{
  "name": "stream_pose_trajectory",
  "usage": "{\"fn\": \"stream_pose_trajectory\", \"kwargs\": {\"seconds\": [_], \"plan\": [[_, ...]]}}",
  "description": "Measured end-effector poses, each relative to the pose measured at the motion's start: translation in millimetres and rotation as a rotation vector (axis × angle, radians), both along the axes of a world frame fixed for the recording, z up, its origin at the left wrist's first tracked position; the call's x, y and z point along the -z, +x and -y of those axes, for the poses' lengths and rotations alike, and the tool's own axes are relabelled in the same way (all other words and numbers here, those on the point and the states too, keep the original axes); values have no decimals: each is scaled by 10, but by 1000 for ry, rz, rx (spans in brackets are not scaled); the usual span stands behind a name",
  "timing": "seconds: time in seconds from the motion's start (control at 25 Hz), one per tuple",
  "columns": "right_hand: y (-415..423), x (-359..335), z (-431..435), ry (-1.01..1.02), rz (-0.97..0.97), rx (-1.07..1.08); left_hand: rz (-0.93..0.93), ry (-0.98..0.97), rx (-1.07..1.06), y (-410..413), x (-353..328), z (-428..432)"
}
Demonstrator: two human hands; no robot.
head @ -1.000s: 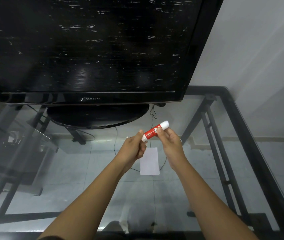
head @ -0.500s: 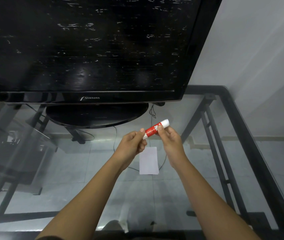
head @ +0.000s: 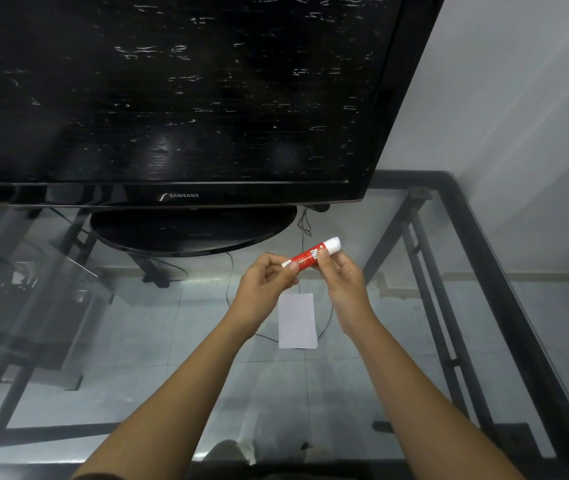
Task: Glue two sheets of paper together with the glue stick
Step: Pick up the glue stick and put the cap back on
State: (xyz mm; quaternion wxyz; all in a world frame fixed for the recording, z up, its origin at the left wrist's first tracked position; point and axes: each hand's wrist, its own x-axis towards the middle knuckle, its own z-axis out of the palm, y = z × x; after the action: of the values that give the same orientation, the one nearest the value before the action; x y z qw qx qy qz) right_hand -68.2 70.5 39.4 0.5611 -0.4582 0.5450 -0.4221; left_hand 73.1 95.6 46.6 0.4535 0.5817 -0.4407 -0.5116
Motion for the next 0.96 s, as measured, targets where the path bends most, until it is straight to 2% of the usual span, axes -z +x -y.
{"fn": "stream_pose_trajectory", "kwargs": {"seconds": [0.12,0.24,0.32,0.48,0.56,0.64,0.76,0.8,0.88,0.96], "plan": [[6,-17,-4,-15,17,-2,8,-16,-9,20,12,7],[35,-37,-10,-14,11,-15,-71,182,8,30,-25,45],[55,-50,-13,-14,-3,-23,-49,251,19,41,-53,62],[49,-59,-8,-37,2,-3,-141,102,33,42,-32,4],[38,-63,-10,-42,14,-11,-155,92,32,38,-35,-16],[33,-64,-14,-40,15,-34,-192,236,44,52,-55,15],[34,-60,-19,-45,7,-65,-317,584,72,76,-149,61],[36,-56,-22,-51,7,-65,-299,617,72,76,-159,70],[33,-53,-22,-53,6,-47,-233,496,74,69,-124,70],[34,-49,-5,-54,11,-32,-224,267,64,56,-74,37]]}}
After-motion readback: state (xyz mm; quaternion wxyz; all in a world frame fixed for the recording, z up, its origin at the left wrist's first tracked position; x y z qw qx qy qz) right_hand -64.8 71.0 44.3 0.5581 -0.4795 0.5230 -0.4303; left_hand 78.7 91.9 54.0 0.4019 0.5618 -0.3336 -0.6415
